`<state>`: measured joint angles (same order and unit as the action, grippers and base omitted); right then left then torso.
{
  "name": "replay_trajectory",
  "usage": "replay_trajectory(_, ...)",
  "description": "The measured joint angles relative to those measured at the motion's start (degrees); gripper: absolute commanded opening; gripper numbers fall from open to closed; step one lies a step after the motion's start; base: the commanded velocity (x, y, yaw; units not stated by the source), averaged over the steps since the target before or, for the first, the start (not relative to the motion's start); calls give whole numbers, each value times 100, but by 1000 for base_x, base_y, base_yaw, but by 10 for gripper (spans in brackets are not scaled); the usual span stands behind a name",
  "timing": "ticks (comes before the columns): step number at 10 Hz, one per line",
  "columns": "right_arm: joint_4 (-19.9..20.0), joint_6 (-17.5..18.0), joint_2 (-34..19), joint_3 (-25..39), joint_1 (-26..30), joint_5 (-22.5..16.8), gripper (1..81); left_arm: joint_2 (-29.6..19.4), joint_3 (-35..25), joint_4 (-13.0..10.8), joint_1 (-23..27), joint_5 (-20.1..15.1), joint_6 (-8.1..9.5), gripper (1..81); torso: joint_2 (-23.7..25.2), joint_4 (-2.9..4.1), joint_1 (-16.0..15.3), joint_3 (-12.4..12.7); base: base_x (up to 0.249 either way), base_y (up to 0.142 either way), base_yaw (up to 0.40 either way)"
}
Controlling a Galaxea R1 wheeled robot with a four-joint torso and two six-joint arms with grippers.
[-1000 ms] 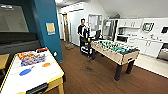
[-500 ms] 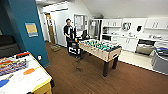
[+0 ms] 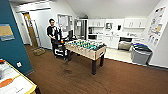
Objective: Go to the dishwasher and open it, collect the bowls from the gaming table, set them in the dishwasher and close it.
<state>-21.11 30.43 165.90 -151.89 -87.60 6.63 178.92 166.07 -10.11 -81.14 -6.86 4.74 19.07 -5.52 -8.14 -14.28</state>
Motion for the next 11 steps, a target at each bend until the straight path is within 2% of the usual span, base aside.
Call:
replay_trajectory(8, 0, 0, 9, -10, 0, 0, 10, -6, 2, 0, 0, -2, 0, 10, 0, 0, 0, 0, 0, 0, -389)
replay_trajectory(11, -2, 0, 22, -10, -13, -7, 10, -1, 2, 2, 7, 11, 0, 10, 0, 0, 2, 0, 0, 0, -149)
